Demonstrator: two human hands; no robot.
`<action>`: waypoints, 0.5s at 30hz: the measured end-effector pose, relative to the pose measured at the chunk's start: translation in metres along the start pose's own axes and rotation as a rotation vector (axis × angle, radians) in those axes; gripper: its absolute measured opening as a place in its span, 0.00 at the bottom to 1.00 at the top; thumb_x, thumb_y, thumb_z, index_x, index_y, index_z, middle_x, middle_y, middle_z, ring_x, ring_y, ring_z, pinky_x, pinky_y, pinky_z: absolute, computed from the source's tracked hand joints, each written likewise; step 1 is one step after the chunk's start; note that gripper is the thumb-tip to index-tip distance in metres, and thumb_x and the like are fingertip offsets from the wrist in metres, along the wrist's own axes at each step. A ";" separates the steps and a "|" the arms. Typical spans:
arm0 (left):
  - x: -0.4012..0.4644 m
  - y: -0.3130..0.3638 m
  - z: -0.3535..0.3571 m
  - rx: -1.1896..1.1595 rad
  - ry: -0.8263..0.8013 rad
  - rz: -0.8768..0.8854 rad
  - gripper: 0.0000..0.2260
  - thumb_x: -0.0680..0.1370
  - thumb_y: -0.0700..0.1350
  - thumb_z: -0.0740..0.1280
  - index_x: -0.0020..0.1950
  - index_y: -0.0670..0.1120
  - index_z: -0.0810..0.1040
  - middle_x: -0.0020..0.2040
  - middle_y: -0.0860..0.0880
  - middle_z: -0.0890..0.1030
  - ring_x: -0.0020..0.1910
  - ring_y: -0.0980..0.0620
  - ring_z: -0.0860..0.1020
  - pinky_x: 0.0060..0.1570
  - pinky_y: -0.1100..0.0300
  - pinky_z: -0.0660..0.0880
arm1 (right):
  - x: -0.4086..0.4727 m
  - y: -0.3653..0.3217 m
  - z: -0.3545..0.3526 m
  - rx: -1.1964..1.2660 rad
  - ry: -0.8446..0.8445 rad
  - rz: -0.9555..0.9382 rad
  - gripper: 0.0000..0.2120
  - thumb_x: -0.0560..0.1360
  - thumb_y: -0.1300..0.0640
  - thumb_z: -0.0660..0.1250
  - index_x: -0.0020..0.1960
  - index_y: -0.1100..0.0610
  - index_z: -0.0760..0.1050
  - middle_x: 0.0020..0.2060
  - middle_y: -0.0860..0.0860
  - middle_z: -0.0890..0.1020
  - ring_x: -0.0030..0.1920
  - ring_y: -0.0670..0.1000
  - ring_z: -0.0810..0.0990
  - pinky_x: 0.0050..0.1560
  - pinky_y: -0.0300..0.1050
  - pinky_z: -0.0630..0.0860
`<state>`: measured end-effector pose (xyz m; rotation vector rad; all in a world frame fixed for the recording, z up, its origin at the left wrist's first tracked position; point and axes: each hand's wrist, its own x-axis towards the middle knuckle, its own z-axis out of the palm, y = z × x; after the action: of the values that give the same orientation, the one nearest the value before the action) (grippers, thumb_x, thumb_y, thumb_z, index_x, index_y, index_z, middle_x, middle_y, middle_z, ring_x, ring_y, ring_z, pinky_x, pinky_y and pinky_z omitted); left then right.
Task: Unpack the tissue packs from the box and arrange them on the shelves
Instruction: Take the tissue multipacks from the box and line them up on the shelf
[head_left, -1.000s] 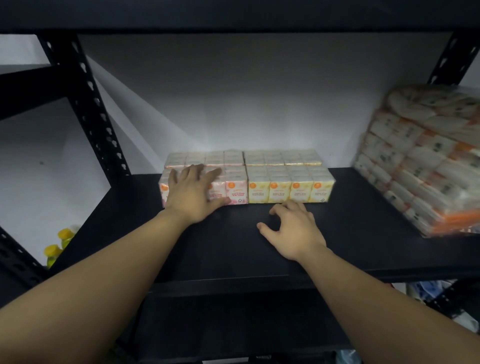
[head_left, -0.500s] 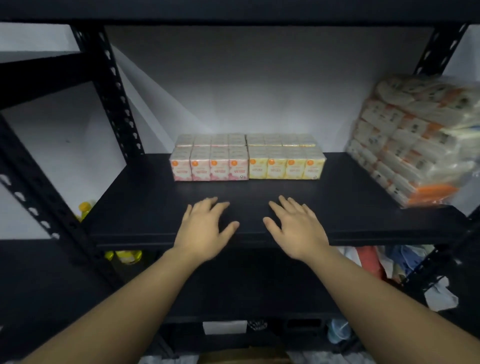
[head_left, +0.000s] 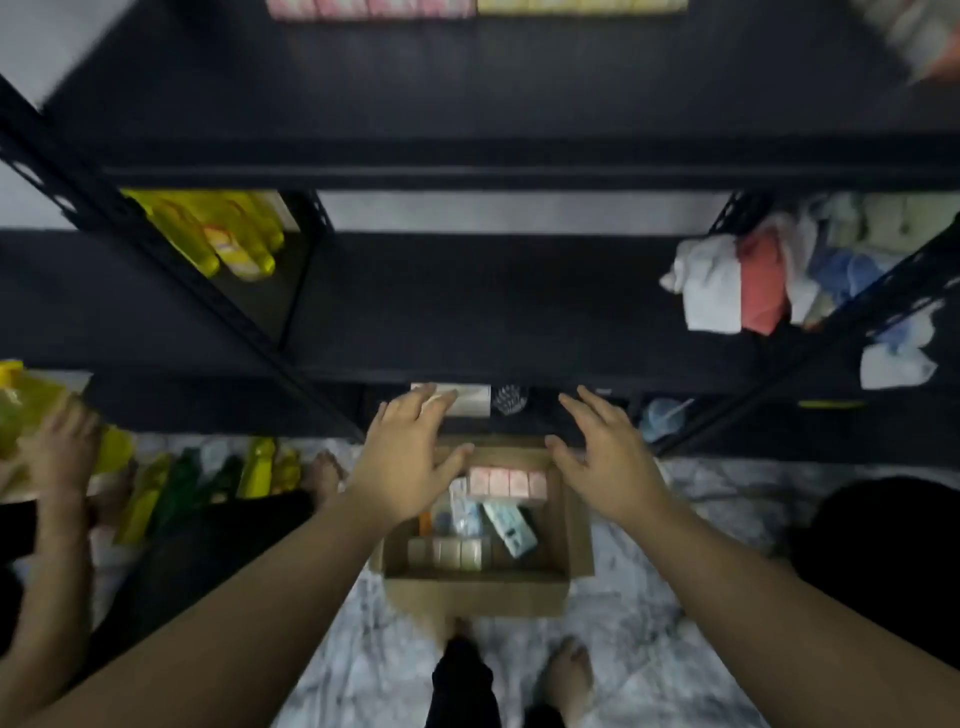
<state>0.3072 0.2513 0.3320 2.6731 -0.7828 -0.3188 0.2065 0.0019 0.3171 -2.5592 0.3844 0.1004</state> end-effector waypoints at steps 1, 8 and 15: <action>-0.008 -0.007 0.022 -0.005 -0.057 -0.034 0.34 0.77 0.67 0.58 0.79 0.49 0.70 0.76 0.44 0.71 0.75 0.41 0.69 0.75 0.43 0.66 | -0.007 0.011 0.018 0.028 -0.044 0.040 0.28 0.81 0.44 0.65 0.77 0.55 0.71 0.76 0.56 0.71 0.74 0.59 0.69 0.73 0.54 0.68; -0.042 -0.078 0.167 -0.162 -0.411 -0.226 0.27 0.78 0.57 0.71 0.75 0.49 0.73 0.67 0.45 0.74 0.68 0.42 0.73 0.67 0.50 0.71 | -0.045 0.074 0.146 0.184 -0.356 0.346 0.22 0.83 0.42 0.61 0.72 0.53 0.74 0.68 0.55 0.77 0.68 0.59 0.75 0.65 0.48 0.71; -0.024 -0.166 0.308 -0.207 -0.607 -0.282 0.33 0.72 0.64 0.69 0.75 0.53 0.74 0.70 0.47 0.75 0.71 0.44 0.73 0.70 0.46 0.72 | -0.022 0.114 0.275 0.187 -0.424 0.446 0.19 0.80 0.47 0.70 0.69 0.52 0.77 0.60 0.53 0.83 0.62 0.56 0.80 0.57 0.43 0.74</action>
<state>0.2734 0.3181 -0.0102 2.4928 -0.4794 -1.2486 0.1544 0.0605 0.0291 -2.1524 0.7458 0.7194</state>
